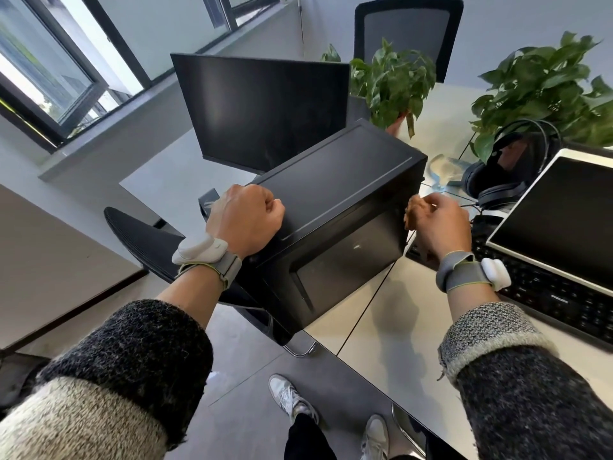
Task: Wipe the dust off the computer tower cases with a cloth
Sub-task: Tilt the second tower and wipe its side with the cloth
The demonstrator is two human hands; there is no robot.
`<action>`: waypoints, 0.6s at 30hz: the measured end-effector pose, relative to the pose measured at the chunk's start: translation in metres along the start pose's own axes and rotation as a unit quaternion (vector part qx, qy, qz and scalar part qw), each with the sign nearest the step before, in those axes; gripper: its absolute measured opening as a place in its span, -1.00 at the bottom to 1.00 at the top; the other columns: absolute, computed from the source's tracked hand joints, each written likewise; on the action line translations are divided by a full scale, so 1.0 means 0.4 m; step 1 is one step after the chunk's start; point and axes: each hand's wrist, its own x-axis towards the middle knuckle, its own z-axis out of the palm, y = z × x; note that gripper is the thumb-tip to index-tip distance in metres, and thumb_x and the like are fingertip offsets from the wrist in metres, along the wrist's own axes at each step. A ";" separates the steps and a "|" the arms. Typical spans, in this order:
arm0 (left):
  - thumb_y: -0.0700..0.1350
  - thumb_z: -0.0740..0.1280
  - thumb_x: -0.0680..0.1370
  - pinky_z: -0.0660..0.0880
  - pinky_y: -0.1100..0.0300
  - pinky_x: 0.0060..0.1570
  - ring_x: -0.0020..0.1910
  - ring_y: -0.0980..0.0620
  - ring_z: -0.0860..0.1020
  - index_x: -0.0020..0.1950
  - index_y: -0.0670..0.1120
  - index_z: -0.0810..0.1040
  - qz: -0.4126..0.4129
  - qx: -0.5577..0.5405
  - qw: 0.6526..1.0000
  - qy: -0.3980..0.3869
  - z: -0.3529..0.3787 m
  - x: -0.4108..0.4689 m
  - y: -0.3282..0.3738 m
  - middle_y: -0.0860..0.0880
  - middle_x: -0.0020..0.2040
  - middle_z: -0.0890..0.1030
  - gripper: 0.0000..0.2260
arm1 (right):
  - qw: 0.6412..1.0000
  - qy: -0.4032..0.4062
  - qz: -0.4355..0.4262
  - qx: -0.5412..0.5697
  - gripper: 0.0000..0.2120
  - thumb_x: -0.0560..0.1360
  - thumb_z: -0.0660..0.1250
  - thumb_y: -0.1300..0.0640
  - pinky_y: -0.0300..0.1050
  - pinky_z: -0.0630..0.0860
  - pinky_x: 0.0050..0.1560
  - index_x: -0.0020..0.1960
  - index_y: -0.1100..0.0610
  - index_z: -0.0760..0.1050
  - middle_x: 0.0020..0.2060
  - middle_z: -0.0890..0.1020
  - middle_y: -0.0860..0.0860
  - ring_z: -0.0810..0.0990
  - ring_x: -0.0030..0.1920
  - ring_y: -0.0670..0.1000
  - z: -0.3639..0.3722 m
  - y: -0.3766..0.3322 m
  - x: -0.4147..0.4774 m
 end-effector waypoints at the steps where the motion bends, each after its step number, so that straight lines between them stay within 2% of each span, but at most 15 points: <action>1: -0.06 0.29 0.59 0.20 0.27 -0.43 -0.47 0.03 0.41 -0.46 -0.06 0.38 -0.001 0.000 1.000 0.002 0.001 0.000 0.000 0.00 -0.49 0.41 -0.59 | 1.000 0.009 -0.015 0.003 -0.66 0.64 0.31 -0.12 0.07 0.53 0.00 0.02 0.14 0.66 -0.08 0.71 0.20 0.61 0.05 0.30 -0.003 -0.004 -0.002; 3: -0.06 0.29 0.58 0.21 0.26 -0.43 -0.47 0.01 0.40 -0.46 -0.08 0.38 -0.005 0.000 1.000 0.003 0.003 0.003 -0.002 -0.01 -0.50 0.40 -0.60 | 0.998 0.040 -0.047 0.020 -0.68 0.65 0.33 -0.09 0.03 0.48 -0.05 0.00 0.15 0.66 -0.10 0.71 0.19 0.61 0.01 0.28 -0.009 -0.024 -0.004; 6: -0.06 0.28 0.58 0.22 0.26 -0.43 -0.47 0.01 0.40 -0.46 -0.07 0.39 -0.002 0.001 1.000 0.002 0.007 0.005 -0.006 -0.01 -0.49 0.40 -0.60 | 0.997 0.046 -0.037 0.048 -0.73 0.65 0.36 -0.05 -0.09 0.33 -0.11 0.02 0.15 0.67 -0.13 0.69 0.15 0.60 -0.01 0.25 -0.002 -0.024 -0.010; 11: -0.06 0.29 0.59 0.20 0.26 -0.43 -0.47 0.03 0.40 -0.45 -0.07 0.41 -0.001 0.010 1.000 0.004 0.006 0.002 -0.001 -0.02 -0.48 0.42 -0.61 | 1.000 -0.005 -0.006 0.016 -0.72 0.65 0.36 -0.04 0.03 0.48 0.04 0.05 0.15 0.69 -0.03 0.71 0.22 0.60 0.09 0.30 -0.008 -0.014 -0.004; 13: -0.05 0.29 0.59 0.20 0.27 -0.43 -0.46 0.03 0.41 -0.44 -0.07 0.43 -0.001 0.010 1.000 0.004 0.007 0.002 0.000 -0.02 -0.47 0.43 -0.61 | 0.999 0.026 -0.023 0.035 -0.69 0.65 0.34 -0.06 0.04 0.47 -0.03 -0.01 0.18 0.67 -0.11 0.70 0.20 0.58 -0.01 0.28 -0.016 -0.040 -0.010; 16: -0.04 0.29 0.59 0.22 0.25 -0.42 -0.45 0.02 0.43 -0.44 -0.08 0.45 -0.001 0.011 1.000 0.004 0.006 0.001 -0.002 -0.03 -0.46 0.46 -0.62 | 0.995 0.063 -0.017 0.081 -0.73 0.65 0.34 -0.04 -0.05 0.39 -0.10 -0.03 0.16 0.65 -0.18 0.65 0.11 0.51 -0.12 0.16 -0.009 -0.060 -0.031; 18: -0.04 0.29 0.59 0.21 0.26 -0.43 -0.45 0.02 0.42 -0.44 -0.07 0.44 -0.001 0.012 1.000 0.003 0.005 0.000 0.000 -0.03 -0.46 0.46 -0.61 | 0.996 0.038 0.009 0.076 -0.71 0.64 0.32 -0.08 -0.03 0.50 -0.07 -0.05 0.12 0.63 -0.19 0.68 0.12 0.59 -0.11 0.21 0.009 -0.047 -0.044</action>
